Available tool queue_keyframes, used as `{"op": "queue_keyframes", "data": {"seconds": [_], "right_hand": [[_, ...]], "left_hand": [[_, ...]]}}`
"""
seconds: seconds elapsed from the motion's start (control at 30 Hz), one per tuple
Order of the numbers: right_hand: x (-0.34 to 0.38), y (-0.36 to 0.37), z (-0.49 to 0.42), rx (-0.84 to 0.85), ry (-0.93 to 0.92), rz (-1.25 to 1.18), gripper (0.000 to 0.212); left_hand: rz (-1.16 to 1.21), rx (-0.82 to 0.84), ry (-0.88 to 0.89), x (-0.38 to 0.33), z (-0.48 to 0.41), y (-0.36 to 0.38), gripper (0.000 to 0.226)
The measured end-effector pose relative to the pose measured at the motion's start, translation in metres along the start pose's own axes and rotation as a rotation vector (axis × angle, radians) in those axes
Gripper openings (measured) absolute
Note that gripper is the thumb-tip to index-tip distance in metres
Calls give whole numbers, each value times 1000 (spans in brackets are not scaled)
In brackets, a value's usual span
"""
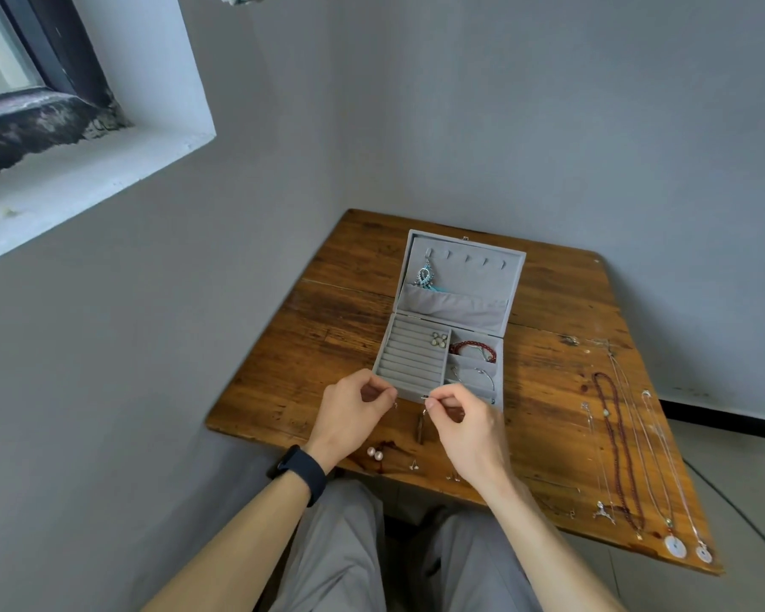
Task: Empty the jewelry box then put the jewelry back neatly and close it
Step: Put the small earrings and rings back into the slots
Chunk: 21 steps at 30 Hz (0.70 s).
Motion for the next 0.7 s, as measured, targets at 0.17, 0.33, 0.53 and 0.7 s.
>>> {"op": "queue_keyframes", "data": {"seconds": [0.17, 0.33, 0.53, 0.7], "right_hand": [[7, 3, -16, 4, 12, -7, 11], [15, 14, -37, 29, -18, 57, 15], [13, 34, -69, 52, -16, 156, 21], [12, 53, -91, 64, 2, 272, 21]], "left_hand": [[36, -23, -3, -1, -12, -15, 7], [91, -25, -45, 11, -26, -24, 9], [128, -96, -178, 48, -45, -32, 7], [150, -115, -205, 66, -43, -27, 7]]}}
Point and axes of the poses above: each hand's wrist, its own z-axis away from the middle knuckle, its own y-axis out of the palm, x = y × z, the point moved 6 cm from there along -z, towards the middle knuckle, and after that the axes turned 14 degrees about -x, right-handed, at the moved point
